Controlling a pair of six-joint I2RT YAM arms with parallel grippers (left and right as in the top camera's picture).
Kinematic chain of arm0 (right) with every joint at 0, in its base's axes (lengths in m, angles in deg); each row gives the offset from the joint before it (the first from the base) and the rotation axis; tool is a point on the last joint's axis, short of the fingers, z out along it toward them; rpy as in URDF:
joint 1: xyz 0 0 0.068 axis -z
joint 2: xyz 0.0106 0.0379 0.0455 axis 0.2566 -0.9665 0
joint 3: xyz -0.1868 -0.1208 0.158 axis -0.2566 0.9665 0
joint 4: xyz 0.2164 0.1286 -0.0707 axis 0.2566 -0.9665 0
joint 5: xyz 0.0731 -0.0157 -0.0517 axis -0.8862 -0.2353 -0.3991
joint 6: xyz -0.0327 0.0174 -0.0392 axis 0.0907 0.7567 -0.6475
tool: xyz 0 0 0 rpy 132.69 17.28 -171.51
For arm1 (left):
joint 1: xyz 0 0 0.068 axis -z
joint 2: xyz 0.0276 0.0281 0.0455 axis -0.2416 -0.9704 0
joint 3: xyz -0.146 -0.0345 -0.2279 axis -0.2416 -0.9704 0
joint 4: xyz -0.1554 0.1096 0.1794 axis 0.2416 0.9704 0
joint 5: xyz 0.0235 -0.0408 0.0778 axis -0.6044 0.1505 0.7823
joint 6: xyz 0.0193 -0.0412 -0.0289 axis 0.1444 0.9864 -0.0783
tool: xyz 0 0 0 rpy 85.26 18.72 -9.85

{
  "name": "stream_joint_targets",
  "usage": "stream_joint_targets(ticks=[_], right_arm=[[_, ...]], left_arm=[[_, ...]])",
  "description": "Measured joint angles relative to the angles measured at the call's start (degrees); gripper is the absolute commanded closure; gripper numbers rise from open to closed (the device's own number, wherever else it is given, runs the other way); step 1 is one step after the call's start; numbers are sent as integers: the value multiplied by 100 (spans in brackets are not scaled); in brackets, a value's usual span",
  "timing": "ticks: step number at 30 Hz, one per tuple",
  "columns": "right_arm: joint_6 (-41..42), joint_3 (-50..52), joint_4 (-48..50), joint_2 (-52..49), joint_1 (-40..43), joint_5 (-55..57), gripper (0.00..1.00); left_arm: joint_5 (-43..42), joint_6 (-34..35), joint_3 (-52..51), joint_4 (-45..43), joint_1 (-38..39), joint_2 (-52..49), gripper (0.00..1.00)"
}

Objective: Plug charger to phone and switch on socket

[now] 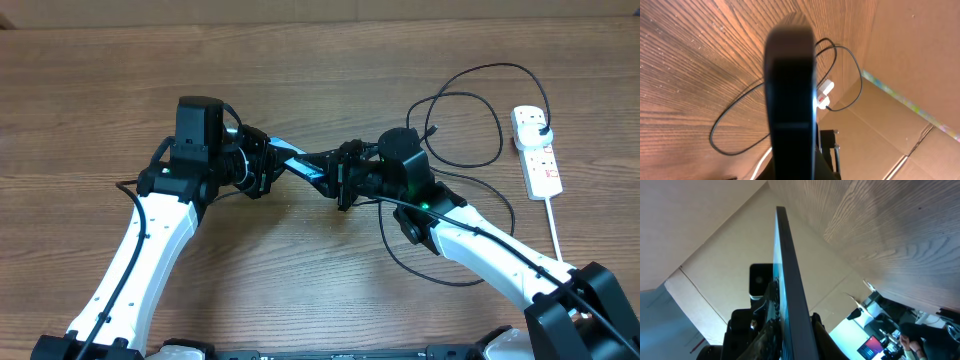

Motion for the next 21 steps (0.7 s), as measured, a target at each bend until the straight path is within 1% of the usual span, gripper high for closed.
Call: stream_joint_targets(ticks=[11,14,17,21], right_arm=[[0,0,-90,0,-20,-85,79],[-4,-2,-149,0,-22,-92,74],[-15,-2,-210,0,-33,-90,73],[-15,-2,-236,0,-63,-85,68]], left_arm=[[83,-273,0,11,2,0,96],[120,-328,0,28,2,0,96],[212,-433,0,42,13,-2,96],[326,-544,0,42,11,-7,96]])
